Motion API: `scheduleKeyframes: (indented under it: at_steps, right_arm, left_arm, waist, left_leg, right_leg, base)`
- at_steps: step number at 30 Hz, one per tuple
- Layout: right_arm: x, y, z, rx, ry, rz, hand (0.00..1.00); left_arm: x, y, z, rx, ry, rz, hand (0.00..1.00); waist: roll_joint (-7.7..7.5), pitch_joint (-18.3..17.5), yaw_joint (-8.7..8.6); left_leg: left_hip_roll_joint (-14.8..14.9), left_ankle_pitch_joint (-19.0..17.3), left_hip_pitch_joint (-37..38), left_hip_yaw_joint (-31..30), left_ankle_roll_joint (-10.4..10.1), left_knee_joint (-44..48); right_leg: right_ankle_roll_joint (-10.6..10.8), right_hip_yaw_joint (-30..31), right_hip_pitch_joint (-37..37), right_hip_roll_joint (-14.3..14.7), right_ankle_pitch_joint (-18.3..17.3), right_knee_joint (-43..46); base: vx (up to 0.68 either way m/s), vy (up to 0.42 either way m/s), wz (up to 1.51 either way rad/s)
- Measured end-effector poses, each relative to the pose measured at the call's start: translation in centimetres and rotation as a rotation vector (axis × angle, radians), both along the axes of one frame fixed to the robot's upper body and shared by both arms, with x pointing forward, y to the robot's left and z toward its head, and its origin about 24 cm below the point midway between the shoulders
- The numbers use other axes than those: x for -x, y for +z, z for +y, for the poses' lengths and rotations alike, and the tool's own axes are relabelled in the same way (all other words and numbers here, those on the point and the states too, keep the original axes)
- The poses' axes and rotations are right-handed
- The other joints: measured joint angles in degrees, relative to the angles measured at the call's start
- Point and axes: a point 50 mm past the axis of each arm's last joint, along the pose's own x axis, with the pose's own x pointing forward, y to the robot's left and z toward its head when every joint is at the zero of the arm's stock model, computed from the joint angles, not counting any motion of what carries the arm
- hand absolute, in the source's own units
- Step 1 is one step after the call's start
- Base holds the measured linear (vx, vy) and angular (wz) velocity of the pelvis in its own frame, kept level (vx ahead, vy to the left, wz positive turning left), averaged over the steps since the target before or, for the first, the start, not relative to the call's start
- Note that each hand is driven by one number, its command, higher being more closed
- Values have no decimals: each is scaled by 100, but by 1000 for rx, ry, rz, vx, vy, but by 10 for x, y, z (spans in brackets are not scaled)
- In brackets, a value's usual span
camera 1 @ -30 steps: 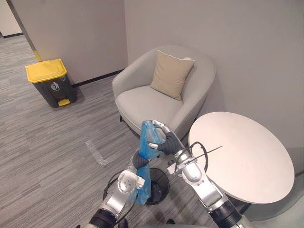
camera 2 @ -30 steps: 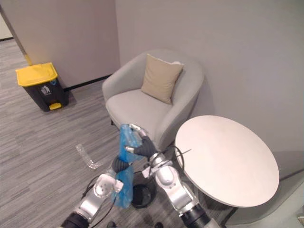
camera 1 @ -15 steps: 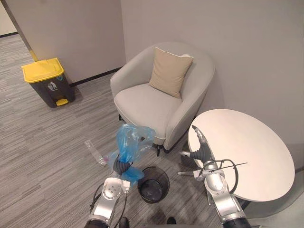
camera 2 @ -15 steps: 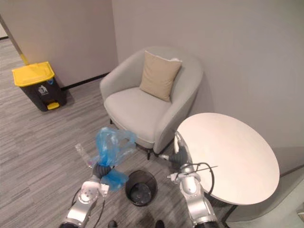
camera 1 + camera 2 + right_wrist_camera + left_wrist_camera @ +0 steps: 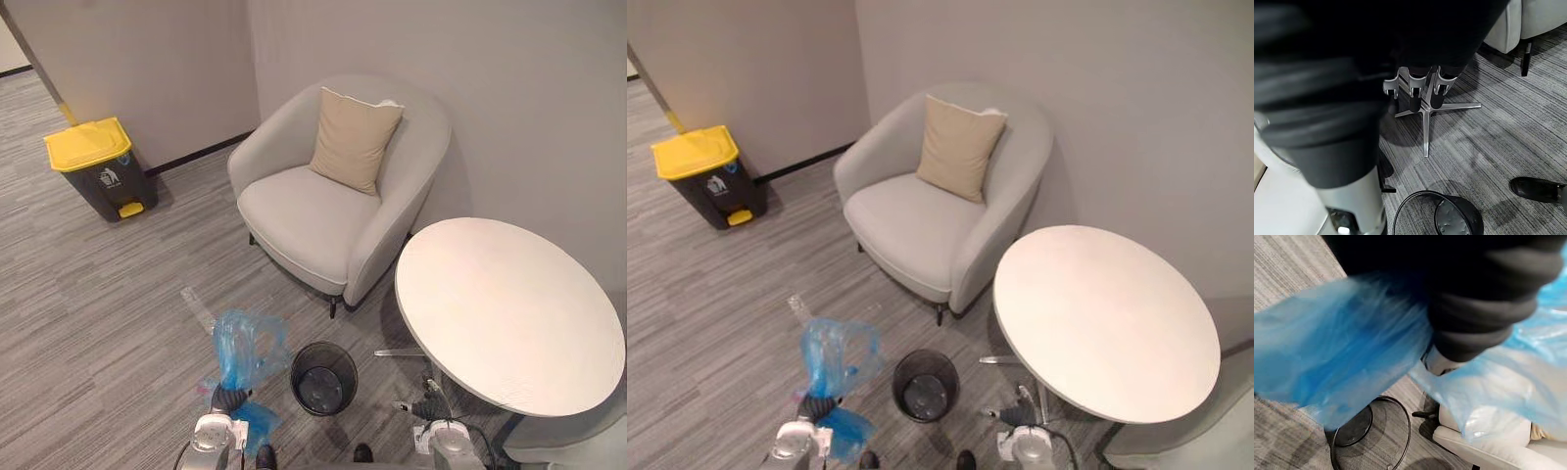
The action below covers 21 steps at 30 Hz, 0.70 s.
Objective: Gather rubbish on tea table into small bin, then transfer packed bag to large trash can.
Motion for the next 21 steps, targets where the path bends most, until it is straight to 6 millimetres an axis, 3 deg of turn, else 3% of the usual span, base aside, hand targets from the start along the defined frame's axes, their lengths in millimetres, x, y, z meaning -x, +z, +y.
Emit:
scheduleKeyframes:
  at_steps: [5, 9, 11, 13, 15, 17, 19, 20, 21]
  right_arm:
    - [16, -15, -7, -19, -72, 113, 0]
    - [13, -15, -5, -19, -74, 120, 0]
    - [11, -15, -3, -20, -74, 117, 0]
    - [11, -14, -2, -18, -67, 114, 0]
    - [13, -16, 3, -28, -71, 119, 0]
    - [14, -17, 10, -39, -57, 122, 0]
    - [0, -9, 11, -33, -44, 60, 0]
    - [-14, -2, 9, -27, -43, 9, 0]
    - [-18, 1, 10, -33, -65, -12, 0]
  left_arm:
    - [40, -26, 4, 32, 88, 194, 100]
    - [35, -25, 8, 36, 117, 180, 100]
    - [25, -22, 7, 35, 111, 156, 100]
    - [19, -20, 4, 42, 106, 137, 100]
    - [9, -15, 1, 47, 110, 87, 100]
    - [6, -11, 2, 37, 122, 59, 100]
    - [4, -11, -5, 55, 126, 51, 100]
    - [2, -11, -12, 74, 124, 47, 100]
    - [4, -12, -21, 101, 126, 52, 100]
  waist:
    - [74, 210, 78]
    - [10, 469, 88]
    - [-91, 521, 91]
    - [-88, 540, 100]
    - [-53, 576, 96]
    - [-224, 527, 188]
    - [-98, 509, 432]
    - [140, 605, 450]
    - [287, 636, 428]
  left_leg:
    - [-9, -92, 262, 294, -2, 32]
    - [-19, -127, 148, 322, 3, 120]
    - [-54, -271, -159, 235, 72, 533]
    - [-33, -398, -454, 100, 175, 882]
    - [-50, -393, -681, -113, 166, 1194]
    - [-187, -381, -779, -310, 146, 1356]
    - [-102, -316, -1052, -374, 44, 1469]
    - [49, -235, -1205, -532, -22, 1502]
    - [118, -78, -1312, -764, -86, 1408]
  right_leg:
    - [24, 311, 7, -4, -76, 192]
    - [20, 376, -373, -25, -332, 868]
    - [34, 380, -689, -118, -583, 1429]
    - [126, 393, -782, -174, -647, 1616]
    - [244, 860, -1100, -159, -1419, 3101]
    - [215, 1129, -1022, -154, -1800, 3417]
    - [-6, 1097, -881, -75, -1966, 2819]
    - [-86, 910, -871, 59, -1819, 2637]
    - [-155, 678, -885, 161, -1744, 2577]
  base:
    - [-14, 16, -30]
    - [-24, 9, -5]
    - [-40, -4, 21]
    - [-47, 1, 35]
    - [16, -32, 80]
    - [18, -127, 74]
    - [-104, -136, 19]
    - [-193, -126, 45]
    - [-243, -146, 55]
